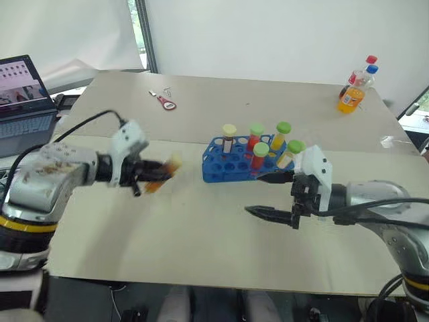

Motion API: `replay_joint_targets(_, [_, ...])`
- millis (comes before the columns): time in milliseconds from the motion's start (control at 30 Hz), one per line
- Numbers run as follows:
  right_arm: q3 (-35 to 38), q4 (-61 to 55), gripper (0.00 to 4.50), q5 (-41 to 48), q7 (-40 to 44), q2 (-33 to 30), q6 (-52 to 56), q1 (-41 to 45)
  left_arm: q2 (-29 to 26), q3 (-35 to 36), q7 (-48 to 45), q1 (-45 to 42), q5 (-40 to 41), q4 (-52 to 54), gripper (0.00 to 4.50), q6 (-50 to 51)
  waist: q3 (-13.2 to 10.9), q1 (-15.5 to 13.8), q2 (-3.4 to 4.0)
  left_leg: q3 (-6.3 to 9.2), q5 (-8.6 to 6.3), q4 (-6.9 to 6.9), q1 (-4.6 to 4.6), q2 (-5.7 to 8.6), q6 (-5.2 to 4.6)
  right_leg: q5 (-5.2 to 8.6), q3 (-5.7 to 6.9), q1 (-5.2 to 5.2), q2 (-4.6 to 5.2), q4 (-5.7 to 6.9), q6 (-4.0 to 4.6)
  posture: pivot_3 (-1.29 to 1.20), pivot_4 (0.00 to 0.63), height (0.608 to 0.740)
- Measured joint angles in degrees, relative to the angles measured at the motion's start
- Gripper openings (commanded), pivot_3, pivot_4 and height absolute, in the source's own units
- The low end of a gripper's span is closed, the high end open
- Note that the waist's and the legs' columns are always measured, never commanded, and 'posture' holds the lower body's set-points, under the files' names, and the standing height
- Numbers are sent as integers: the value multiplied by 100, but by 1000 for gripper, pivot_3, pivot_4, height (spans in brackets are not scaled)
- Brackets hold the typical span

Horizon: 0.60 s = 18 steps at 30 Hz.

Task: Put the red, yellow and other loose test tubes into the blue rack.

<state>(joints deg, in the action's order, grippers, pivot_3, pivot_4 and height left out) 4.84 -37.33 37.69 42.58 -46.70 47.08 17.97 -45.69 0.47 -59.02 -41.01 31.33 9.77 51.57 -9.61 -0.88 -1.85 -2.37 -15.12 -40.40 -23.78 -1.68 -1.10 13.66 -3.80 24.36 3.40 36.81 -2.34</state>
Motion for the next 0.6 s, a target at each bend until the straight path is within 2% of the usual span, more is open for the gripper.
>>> replay_joint_targets(100, [367,-228,4500,24,-68,-105,-6,-340,1069,91,508,-454,25,-364,813,-392,2,14,3,6,0,-7,4,5,0,-3,-3,-10,1,0,-4,0,150,740])
replay_joint_targets(200, [644,-597,4500,249,-229,-201,227,-619,1839,-29,802,-480,-211,-1008,813,-1086,2,52,3,15,0,-6,4,2,-1,-4,-5,-6,-5,5,-1,0,150,740])
replay_joint_targets(400, [974,-1041,4500,452,-893,-271,803,-890,2872,-403,960,-487,-884,-2229,813,-2741,2,53,3,23,0,-4,2,6,-1,-5,-6,-7,-2,-1,-1,0,150,740])
replay_joint_targets(600, [1257,-1406,4500,960,-1475,-270,1383,-999,3415,-484,1012,-549,-1371,-3365,813,-4080,2,30,3,29,-1,-4,0,7,-2,-5,-7,-7,-2,-5,-1,0,150,740])
